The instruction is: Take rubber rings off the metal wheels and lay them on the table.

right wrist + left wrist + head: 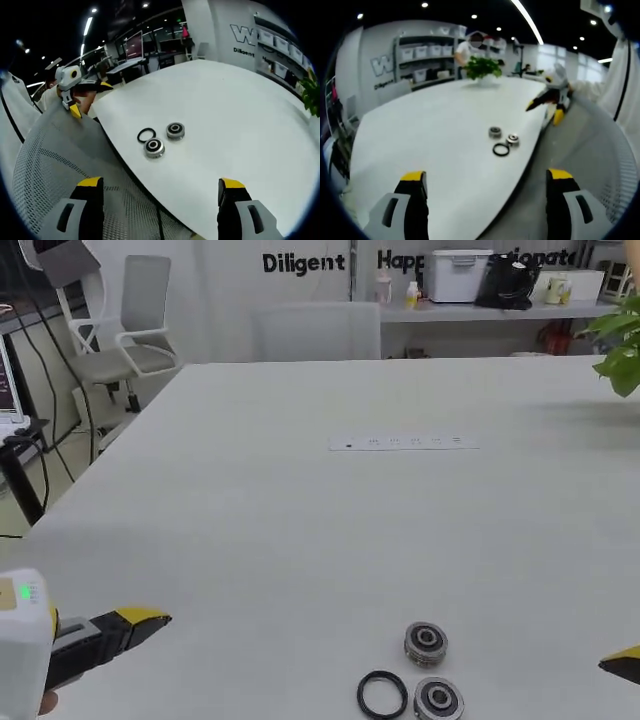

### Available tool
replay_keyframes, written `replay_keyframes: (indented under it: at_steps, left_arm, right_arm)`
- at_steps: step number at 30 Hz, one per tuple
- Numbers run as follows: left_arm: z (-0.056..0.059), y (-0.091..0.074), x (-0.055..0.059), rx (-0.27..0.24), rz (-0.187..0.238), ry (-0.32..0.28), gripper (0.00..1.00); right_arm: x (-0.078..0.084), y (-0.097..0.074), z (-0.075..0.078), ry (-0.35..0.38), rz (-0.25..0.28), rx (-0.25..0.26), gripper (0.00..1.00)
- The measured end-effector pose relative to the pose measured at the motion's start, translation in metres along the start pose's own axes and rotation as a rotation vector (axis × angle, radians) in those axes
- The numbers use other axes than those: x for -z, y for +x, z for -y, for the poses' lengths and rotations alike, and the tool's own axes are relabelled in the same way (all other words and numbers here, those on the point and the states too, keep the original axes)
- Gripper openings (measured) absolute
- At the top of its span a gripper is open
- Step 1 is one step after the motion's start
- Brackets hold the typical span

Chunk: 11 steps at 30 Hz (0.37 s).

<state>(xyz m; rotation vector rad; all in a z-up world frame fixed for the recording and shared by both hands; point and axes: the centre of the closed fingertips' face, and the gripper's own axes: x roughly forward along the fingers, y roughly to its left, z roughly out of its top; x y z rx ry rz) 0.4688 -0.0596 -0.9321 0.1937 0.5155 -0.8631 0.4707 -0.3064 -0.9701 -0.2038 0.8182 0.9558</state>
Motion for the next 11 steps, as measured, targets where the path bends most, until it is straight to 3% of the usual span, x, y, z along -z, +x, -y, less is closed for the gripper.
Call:
replay_keyframes:
  at_steps: [11]
  left_arm:
    - [0.0066, -0.0004, -0.0026, 0.015, -0.008, 0.023, 1.0]
  right_arm:
    - [0.0057, 0.0003, -0.0023, 0.005, -0.024, -0.008, 0.93]
